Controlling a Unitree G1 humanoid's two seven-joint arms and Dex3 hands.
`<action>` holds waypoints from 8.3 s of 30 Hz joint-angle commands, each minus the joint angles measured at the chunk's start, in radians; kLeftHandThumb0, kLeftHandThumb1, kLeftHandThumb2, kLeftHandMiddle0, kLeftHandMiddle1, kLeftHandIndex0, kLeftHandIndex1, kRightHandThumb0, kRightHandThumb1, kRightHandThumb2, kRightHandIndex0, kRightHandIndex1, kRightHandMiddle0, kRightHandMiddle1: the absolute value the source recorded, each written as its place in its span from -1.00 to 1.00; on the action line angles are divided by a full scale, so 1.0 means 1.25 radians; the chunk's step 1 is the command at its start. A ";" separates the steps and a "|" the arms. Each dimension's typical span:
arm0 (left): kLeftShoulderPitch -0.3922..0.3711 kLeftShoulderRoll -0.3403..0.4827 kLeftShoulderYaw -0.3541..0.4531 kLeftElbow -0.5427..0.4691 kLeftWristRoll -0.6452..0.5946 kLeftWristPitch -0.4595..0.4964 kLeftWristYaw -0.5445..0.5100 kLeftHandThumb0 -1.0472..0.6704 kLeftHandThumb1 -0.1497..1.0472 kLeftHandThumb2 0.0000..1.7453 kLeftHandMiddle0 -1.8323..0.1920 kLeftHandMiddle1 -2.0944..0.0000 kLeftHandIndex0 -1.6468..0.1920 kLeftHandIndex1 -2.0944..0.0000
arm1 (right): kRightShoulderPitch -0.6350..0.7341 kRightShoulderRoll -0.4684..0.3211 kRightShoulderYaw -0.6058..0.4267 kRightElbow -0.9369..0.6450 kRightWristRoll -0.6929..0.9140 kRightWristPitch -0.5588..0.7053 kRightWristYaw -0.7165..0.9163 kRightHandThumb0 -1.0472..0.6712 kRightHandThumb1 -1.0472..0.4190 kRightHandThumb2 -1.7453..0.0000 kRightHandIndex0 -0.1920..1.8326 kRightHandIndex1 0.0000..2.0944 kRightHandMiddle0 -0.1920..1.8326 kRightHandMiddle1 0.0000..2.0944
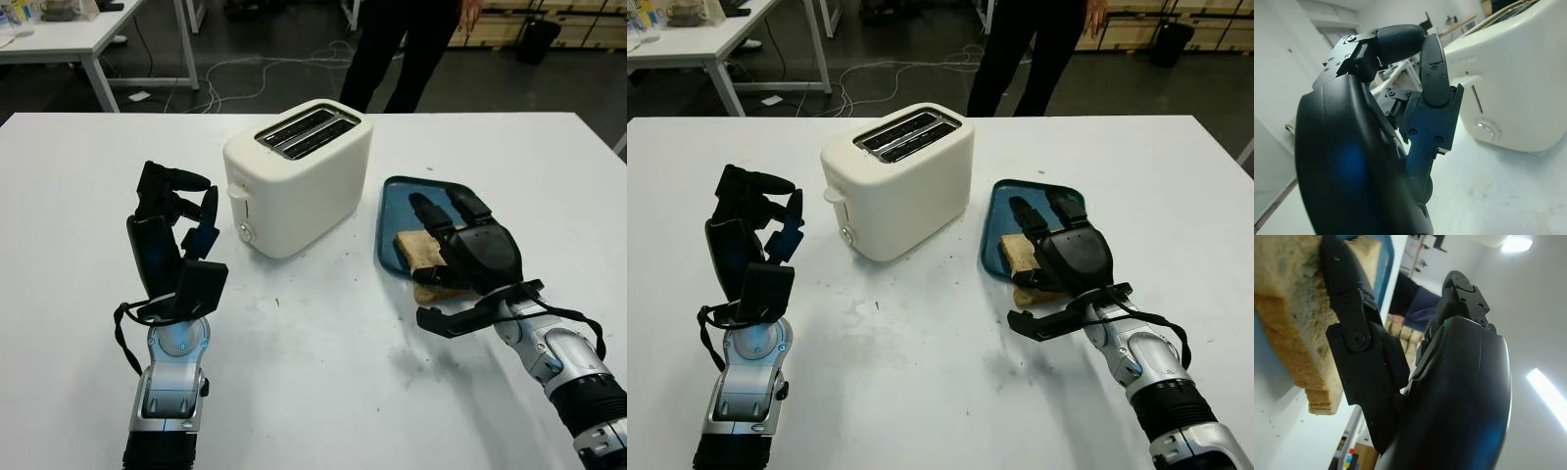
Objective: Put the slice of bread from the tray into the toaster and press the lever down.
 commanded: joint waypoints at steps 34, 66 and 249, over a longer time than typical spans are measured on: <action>-0.006 0.007 0.002 -0.007 0.000 -0.007 -0.010 -0.26 0.79 -0.57 0.16 -0.67 0.36 -0.63 | -0.091 -0.247 -0.013 0.015 0.271 -0.259 0.541 -0.85 -0.61 1.00 -0.81 -0.36 -0.80 0.35; -0.003 0.008 0.004 -0.016 -0.003 -0.005 -0.014 -0.27 0.79 -0.56 0.14 -0.67 0.36 -0.65 | -0.174 -0.131 0.329 0.462 -0.176 -0.244 -0.443 0.20 -0.82 0.74 -0.81 0.67 -0.81 0.67; 0.037 -0.027 -0.013 -0.017 0.001 -0.006 0.026 -0.29 0.79 -0.56 0.16 -0.67 0.36 -0.59 | -1.016 0.205 0.649 0.769 -0.276 -0.200 -0.434 -0.41 -0.83 0.77 0.31 0.67 0.00 0.56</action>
